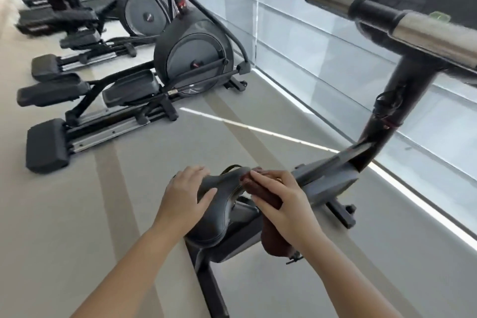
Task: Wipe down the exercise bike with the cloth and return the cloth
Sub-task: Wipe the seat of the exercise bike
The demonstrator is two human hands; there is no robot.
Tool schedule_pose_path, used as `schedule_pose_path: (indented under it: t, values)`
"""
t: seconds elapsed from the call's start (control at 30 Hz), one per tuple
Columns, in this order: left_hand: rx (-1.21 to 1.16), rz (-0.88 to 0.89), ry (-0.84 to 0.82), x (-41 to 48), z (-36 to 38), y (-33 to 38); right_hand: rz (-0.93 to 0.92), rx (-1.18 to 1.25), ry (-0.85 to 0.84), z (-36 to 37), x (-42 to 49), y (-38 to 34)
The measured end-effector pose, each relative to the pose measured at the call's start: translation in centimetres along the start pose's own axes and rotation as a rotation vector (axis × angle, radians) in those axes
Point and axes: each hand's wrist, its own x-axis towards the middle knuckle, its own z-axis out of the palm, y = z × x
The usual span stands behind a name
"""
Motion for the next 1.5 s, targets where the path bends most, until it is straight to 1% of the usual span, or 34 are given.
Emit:
schedule_pose_path:
  t: [0.07,0.17,0.3,0.37,0.5,0.6,0.77,0.9,1.0,1.13,1.27,1.4,1.5]
  values:
    - [0.007,-0.032,-0.025,-0.9,0.5,-2.3,0.008,-0.036,-0.034,2.9,0.0,0.2]
    - [0.034,-0.066,-0.085,-2.1,1.4,-5.3,0.027,-0.055,-0.025,7.0,0.2,0.3]
    - [0.039,-0.102,-0.158,-2.8,2.5,-8.9,0.093,-0.078,0.053,12.8,0.3,0.3]
    - [0.023,-0.132,-0.185,-2.9,3.1,-10.2,0.134,-0.143,0.103,15.5,0.1,0.1]
    - [0.021,-0.14,-0.274,-2.6,4.0,-12.1,0.064,-0.42,0.171,18.3,0.6,0.1]
    - [0.003,-0.113,-0.308,-2.3,4.1,-12.7,0.009,-0.48,0.138,18.2,2.0,0.8]
    - [-0.012,-0.091,-0.348,-1.9,4.0,-13.0,-0.049,-0.474,-0.047,16.7,6.3,2.2]
    - [0.027,-0.083,-0.446,-0.7,3.9,-13.1,-0.135,-0.479,-0.248,15.7,10.7,4.1]
    - [0.071,-0.1,-0.508,-0.2,3.8,-12.8,-0.201,-0.409,-0.411,15.4,13.5,5.1]
    - [0.118,-0.131,-0.541,0.1,3.9,-12.4,-0.148,-0.185,-0.719,15.4,17.8,5.6]
    - [0.075,-0.175,-0.535,-0.2,3.9,-12.3,-0.165,-0.168,-0.954,14.5,20.1,7.0]
    - [0.025,-0.232,-0.55,0.1,3.6,-11.9,-0.173,-0.134,-1.094,10.3,19.9,10.4]
    - [0.006,-0.263,-0.554,0.2,3.5,-11.6,-0.151,-0.086,-1.092,10.5,20.4,11.0]
